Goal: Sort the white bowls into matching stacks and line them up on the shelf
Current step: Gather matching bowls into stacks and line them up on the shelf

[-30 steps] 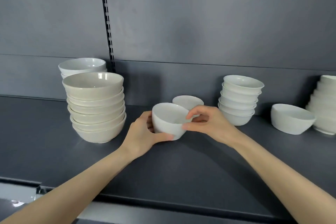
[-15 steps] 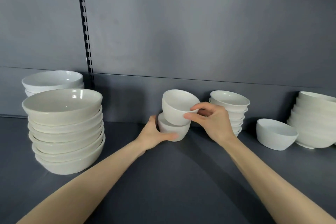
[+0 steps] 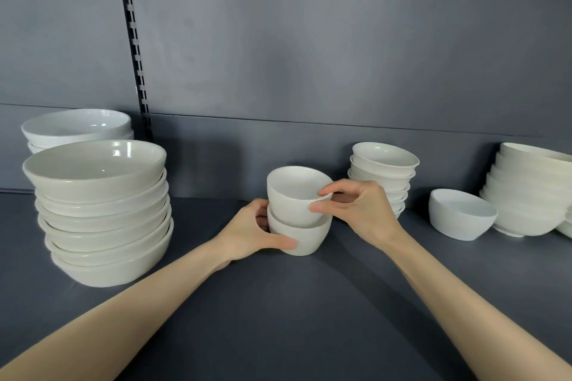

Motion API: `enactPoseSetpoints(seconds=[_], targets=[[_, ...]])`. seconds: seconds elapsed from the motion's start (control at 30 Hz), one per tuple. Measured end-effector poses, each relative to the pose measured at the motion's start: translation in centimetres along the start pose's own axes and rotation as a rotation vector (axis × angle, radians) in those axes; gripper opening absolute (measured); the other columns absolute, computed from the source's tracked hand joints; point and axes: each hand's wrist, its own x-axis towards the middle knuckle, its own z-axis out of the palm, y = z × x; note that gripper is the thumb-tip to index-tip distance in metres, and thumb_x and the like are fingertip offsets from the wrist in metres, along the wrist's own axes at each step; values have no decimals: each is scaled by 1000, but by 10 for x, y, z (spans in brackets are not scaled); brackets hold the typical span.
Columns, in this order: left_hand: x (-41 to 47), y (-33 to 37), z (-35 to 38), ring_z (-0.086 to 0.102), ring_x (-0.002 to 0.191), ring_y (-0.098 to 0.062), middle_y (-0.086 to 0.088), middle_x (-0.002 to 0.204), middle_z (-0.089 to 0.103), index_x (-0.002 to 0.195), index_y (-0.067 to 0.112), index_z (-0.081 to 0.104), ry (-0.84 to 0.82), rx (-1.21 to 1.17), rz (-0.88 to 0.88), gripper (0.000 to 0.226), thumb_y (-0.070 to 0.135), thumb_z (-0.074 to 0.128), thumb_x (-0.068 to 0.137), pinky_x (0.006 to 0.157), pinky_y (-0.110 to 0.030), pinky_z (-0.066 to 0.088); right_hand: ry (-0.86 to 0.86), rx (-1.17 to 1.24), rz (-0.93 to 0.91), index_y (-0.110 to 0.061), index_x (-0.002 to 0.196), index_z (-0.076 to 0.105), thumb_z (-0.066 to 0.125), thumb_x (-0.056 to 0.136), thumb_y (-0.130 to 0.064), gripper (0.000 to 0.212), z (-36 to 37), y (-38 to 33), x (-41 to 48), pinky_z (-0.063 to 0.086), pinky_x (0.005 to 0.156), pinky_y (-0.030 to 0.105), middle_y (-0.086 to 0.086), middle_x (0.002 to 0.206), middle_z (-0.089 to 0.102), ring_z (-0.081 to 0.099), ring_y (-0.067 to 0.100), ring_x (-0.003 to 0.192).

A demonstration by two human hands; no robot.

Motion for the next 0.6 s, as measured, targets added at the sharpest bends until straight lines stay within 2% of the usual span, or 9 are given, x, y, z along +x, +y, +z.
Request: enactPoseSetpoints(seconds=[0.07,0.1,0.2,0.3,0.4,0.43,0.5,0.57,0.6], targets=[[-9,2,0,64,104,-6,8,116,66,121,21,52,-36,-8,3,86,25,92,45,88,-23,53,-20,-7,-11,-10,80,74,86,64,-11,20,-2,0,-10,54,79,39,28,87,67,64,37,79],[-12,3,1,65,104,-6,8,116,66,122,21,53,-47,-13,5,85,22,92,47,87,-23,54,-25,-4,-12,-11,79,73,86,64,-11,19,-4,0,-15,54,78,38,29,86,67,63,37,77],[-22,5,4,65,104,-5,9,118,66,123,20,53,-63,-19,12,89,27,92,43,88,-25,54,-38,15,8,-14,77,73,85,66,-10,17,-7,0,-28,55,80,29,19,86,71,66,24,79],[-31,6,8,65,104,-4,9,118,66,124,21,53,-69,-24,17,93,32,90,39,88,-24,53,-39,18,31,-16,77,74,85,65,-11,18,-9,1,-39,54,84,33,12,87,73,68,27,85],[-40,9,13,64,106,-6,10,119,64,125,21,51,-71,-26,16,93,32,90,41,86,-23,53,-32,22,40,-19,80,74,85,66,-12,20,-12,1,-47,56,84,33,7,89,74,68,20,86],[-41,9,15,64,107,-7,10,120,63,126,21,50,-74,-23,12,92,29,90,44,87,-23,53,-37,36,48,-18,87,74,84,67,-11,24,-12,1,-49,55,83,29,6,93,74,69,18,89],[-44,10,17,63,108,-9,8,122,61,128,21,48,-72,-16,2,86,17,92,54,89,-25,53,-65,90,107,-18,115,65,82,70,-10,48,-14,1,-52,54,78,17,3,112,69,68,13,97],[-46,10,18,64,106,-10,4,121,62,129,19,47,-52,-22,-1,84,7,90,58,89,-25,54,-113,122,204,-20,138,47,81,73,-14,74,-15,2,-55,57,76,18,2,126,60,65,12,107],[-47,11,19,65,105,-10,3,119,63,128,18,48,-38,-28,0,85,7,90,56,86,-24,54,-132,119,232,-19,140,43,80,74,-17,76,-16,3,-56,58,77,21,3,128,59,63,13,110]])
